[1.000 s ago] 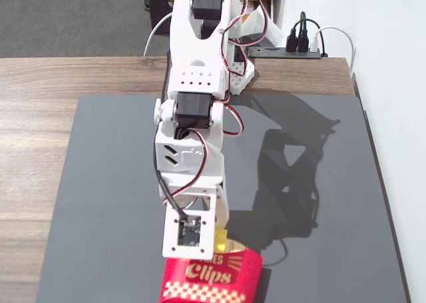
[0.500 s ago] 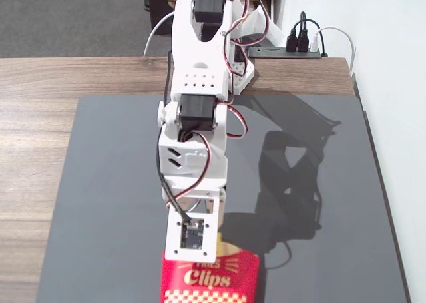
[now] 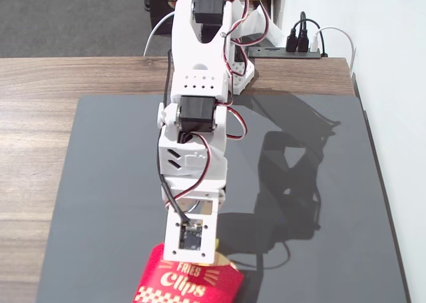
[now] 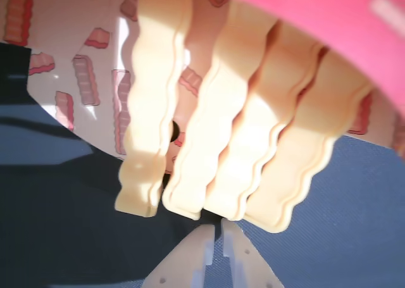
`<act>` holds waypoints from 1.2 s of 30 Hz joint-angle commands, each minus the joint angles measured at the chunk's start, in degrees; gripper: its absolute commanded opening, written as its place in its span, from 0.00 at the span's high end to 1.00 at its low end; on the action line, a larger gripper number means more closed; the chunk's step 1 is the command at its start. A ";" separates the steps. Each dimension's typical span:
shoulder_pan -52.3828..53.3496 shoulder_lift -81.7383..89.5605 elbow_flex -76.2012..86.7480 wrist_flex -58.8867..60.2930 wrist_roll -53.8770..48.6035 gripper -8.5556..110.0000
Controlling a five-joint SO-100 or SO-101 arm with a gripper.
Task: Grab a fry
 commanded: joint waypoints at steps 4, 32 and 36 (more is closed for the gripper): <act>-0.62 1.49 -3.08 0.70 0.70 0.92; -3.69 -4.13 -19.95 6.42 13.97 0.79; -3.96 -5.19 -19.95 6.33 14.06 0.79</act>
